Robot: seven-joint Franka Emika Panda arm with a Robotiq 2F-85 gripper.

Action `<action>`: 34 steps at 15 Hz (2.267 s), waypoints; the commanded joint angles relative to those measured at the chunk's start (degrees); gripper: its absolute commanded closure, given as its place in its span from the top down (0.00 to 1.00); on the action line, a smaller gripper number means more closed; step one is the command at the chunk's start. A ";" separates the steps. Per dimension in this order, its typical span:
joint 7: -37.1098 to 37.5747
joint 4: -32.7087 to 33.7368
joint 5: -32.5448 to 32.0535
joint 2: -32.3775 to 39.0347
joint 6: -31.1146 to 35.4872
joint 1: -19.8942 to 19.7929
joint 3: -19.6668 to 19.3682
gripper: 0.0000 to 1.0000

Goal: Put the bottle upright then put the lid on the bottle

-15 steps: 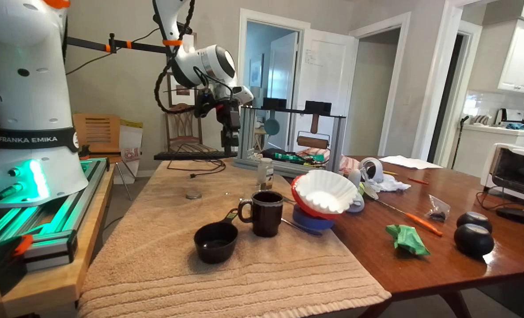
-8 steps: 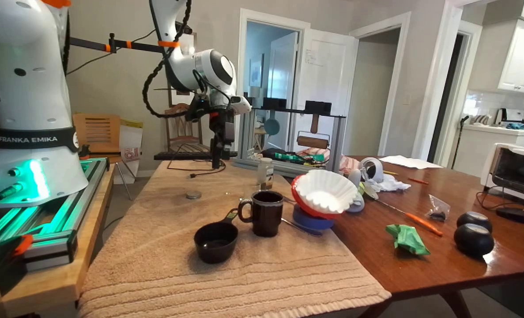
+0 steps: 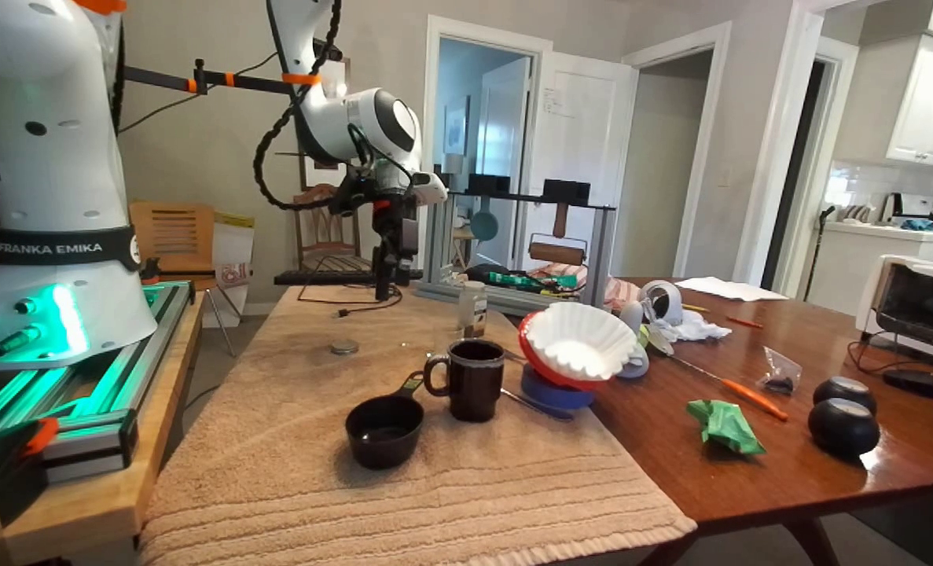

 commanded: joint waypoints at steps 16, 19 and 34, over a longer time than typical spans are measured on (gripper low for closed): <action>-38.49 -7.65 34.27 5.09 13.70 -3.06 3.33 1.00; -34.21 -8.47 29.62 5.87 22.38 -0.49 0.05 1.00; -20.34 -6.46 21.68 11.25 23.75 7.35 -11.25 0.99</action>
